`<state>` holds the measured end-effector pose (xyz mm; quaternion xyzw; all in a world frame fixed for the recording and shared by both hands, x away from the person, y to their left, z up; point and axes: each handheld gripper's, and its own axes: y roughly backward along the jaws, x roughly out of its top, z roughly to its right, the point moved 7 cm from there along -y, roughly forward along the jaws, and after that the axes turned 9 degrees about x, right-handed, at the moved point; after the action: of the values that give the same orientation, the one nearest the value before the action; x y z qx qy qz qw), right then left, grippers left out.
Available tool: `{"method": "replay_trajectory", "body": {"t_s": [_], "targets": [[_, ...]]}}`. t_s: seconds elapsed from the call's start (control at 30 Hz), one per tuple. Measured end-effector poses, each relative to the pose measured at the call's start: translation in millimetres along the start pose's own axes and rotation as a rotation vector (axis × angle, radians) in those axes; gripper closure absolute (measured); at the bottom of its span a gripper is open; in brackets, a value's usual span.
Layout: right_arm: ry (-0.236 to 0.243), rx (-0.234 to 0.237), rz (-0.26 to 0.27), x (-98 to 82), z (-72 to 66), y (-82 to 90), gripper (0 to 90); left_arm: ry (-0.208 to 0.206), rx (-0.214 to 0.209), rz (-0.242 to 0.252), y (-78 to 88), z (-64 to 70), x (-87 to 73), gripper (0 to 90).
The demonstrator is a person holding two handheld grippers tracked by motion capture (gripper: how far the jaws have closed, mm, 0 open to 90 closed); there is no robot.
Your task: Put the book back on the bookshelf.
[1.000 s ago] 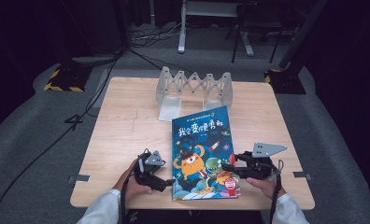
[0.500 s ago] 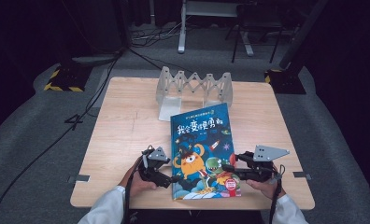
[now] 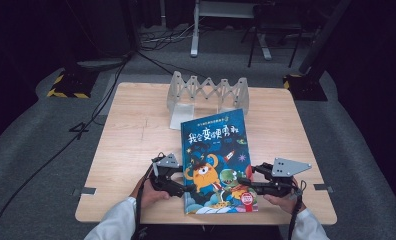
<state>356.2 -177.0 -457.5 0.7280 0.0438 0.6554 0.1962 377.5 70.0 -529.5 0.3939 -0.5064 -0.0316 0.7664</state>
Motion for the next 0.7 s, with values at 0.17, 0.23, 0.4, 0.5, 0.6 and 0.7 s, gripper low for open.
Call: {"method": "replay_trajectory", "body": {"t_s": [0.17, 0.23, 0.4, 0.5, 0.6, 0.7], "targets": [[0.022, 0.001, 0.004, 1.5, -1.4, 0.1, 56.1, 0.053, -0.026, 0.037, -2.5, -4.6, 7.8, 9.7], [0.027, 0.003, 0.003, 1.9, -1.8, 0.1, 56.1, 0.067, -0.042, 0.044, -3.1, -6.3, 10.2, 9.8], [0.038, 0.004, 0.007, 2.7, -2.6, 0.2, 56.1, 0.087, -0.04, 0.066, -1.8, -9.7, 15.1, 10.2], [0.048, 0.004, 0.007, 3.7, -3.1, 0.3, 56.7, 0.096, -0.018, 0.101, 3.6, -13.8, 20.8, 14.0], [0.056, 0.003, 0.009, 5.7, -3.4, 0.3, 58.6, 0.084, 0.025, 0.132, 9.4, -14.6, 27.4, 17.3], [0.064, 0.009, 0.012, 6.8, -3.2, 1.2, 60.2, 0.065, 0.05, 0.163, 15.0, -14.5, 31.9, 19.9]]}}
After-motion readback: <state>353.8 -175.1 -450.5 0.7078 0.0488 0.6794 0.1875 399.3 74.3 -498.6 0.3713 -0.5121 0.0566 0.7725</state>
